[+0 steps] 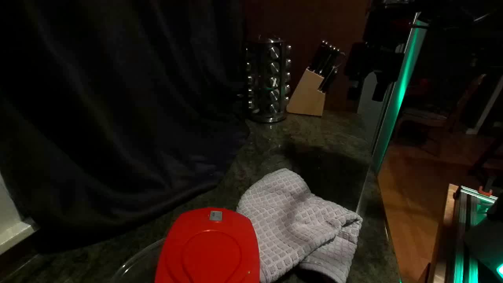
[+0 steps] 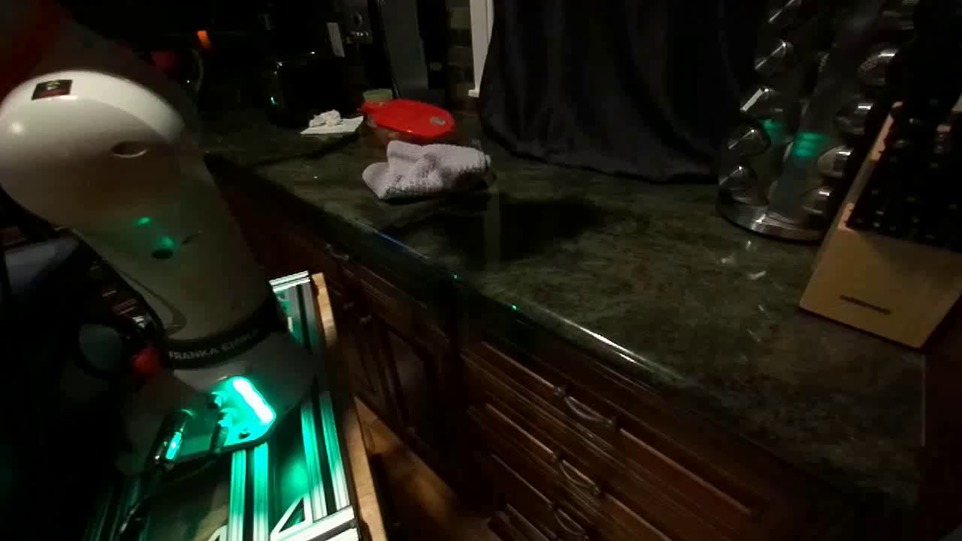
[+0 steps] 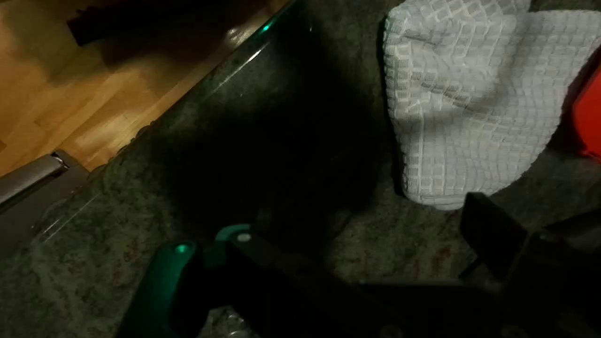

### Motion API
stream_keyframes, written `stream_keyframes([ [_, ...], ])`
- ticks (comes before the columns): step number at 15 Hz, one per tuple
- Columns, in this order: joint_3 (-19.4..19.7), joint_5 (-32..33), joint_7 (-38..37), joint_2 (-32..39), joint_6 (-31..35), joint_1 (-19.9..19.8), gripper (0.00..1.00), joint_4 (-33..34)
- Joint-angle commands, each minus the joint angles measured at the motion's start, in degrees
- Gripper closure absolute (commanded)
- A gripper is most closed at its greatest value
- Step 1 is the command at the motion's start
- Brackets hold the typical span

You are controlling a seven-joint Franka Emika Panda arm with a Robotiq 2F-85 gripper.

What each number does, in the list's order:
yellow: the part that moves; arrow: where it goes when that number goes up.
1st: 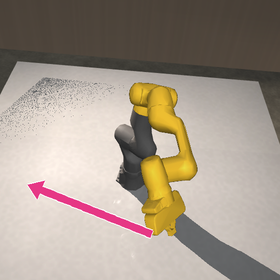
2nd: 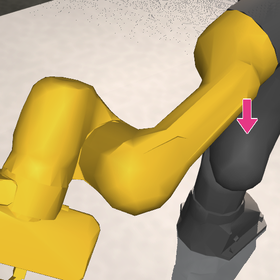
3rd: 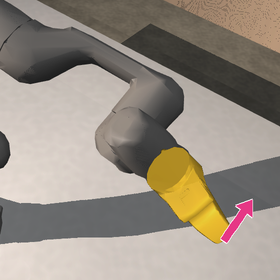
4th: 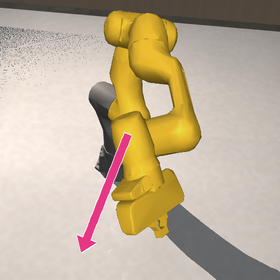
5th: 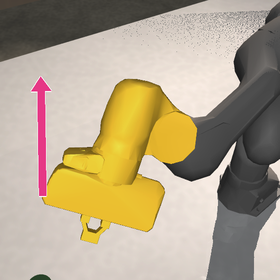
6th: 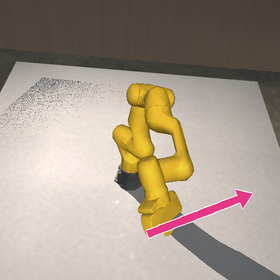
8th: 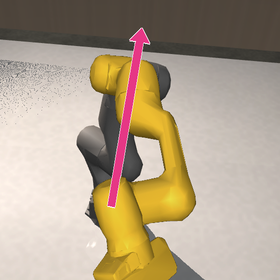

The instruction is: Move the silver stand forwards.

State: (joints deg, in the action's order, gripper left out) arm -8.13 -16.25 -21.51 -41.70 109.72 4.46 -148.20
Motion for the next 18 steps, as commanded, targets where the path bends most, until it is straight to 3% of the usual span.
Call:
stream_keyframes([
  [1, -0.48, -0.32, 0.32, -0.03, -0.26, -0.63, 0.0, 0.14],
  [9, -0.48, -0.32, 0.33, -0.03, -0.26, -0.63, 0.0, 0.15],
  [10, 0.56, -1.76, 0.59, 1.64, 0.9, -0.82, 0.0, 1.17],
  [15, 3.28, 4.79, 1.65, 11.87, 3.89, -7.48, 0.0, 9.58],
  [18, 6.39, 8.14, 5.2, 20.32, 4.75, -9.53, 0.0, 17.16],
])
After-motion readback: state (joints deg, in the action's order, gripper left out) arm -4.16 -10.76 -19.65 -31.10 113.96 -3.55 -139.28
